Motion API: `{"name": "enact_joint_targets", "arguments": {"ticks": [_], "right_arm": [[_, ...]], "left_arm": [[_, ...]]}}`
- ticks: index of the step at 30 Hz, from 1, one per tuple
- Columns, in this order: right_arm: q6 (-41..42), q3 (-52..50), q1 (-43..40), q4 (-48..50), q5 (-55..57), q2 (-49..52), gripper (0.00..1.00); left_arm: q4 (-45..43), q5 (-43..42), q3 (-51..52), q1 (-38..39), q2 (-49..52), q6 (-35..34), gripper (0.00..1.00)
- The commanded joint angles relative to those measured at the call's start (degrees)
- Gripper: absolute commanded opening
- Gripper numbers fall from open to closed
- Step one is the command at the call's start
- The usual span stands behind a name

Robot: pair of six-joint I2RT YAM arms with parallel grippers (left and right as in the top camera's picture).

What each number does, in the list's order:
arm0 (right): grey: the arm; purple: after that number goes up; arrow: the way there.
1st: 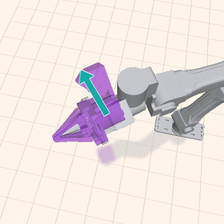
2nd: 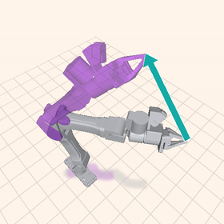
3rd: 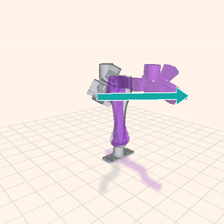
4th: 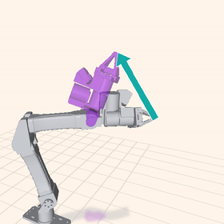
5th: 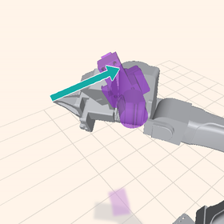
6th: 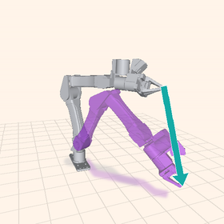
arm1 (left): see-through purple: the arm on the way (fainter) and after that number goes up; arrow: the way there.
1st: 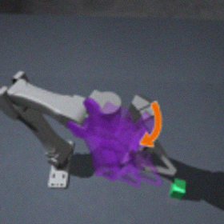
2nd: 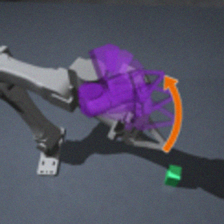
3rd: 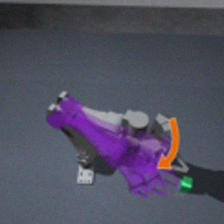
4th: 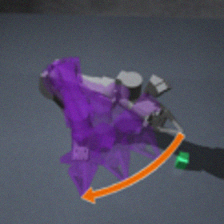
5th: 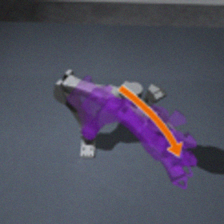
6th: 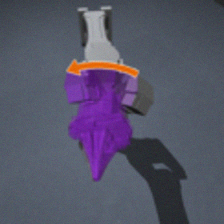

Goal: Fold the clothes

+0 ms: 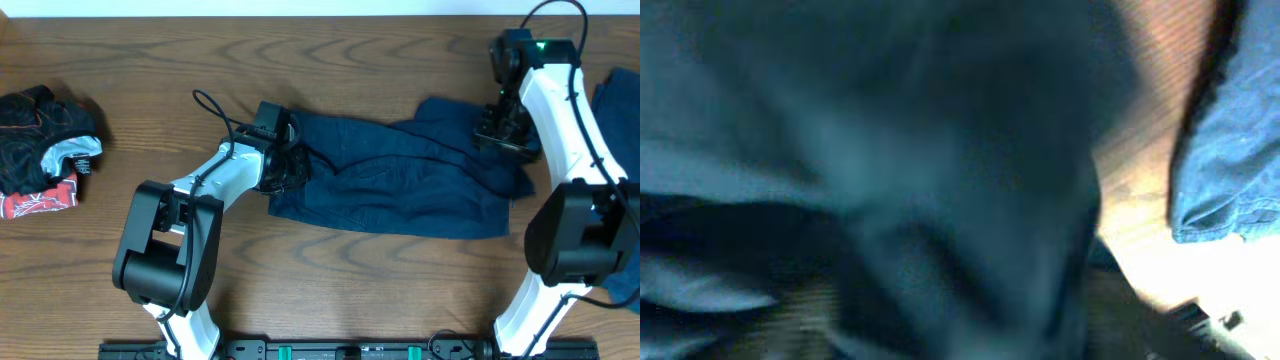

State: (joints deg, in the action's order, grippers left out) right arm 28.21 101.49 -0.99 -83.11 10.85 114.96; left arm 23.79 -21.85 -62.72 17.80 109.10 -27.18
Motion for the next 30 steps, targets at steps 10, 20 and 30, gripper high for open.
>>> {"name": "enact_joint_targets", "arguments": {"ticks": [10, 20, 30], "right_arm": [[-20.7, -7.1, -13.2, 5.4, -25.9, 0.5, 0.99], [-21.4, -23.1, -16.8, 17.7, -32.3, 0.5, 0.99], [-20.5, -20.3, -20.6, 17.2, -32.1, 0.4, 0.99]], "left_arm": [[1.7, 1.9, 0.8, 0.3, 1.7, 0.3, 0.06], [3.0, 1.9, 0.8, 0.3, 1.7, 1.7, 0.06], [3.1, 1.9, 0.8, 0.3, 1.7, 1.9, 0.06]]}}
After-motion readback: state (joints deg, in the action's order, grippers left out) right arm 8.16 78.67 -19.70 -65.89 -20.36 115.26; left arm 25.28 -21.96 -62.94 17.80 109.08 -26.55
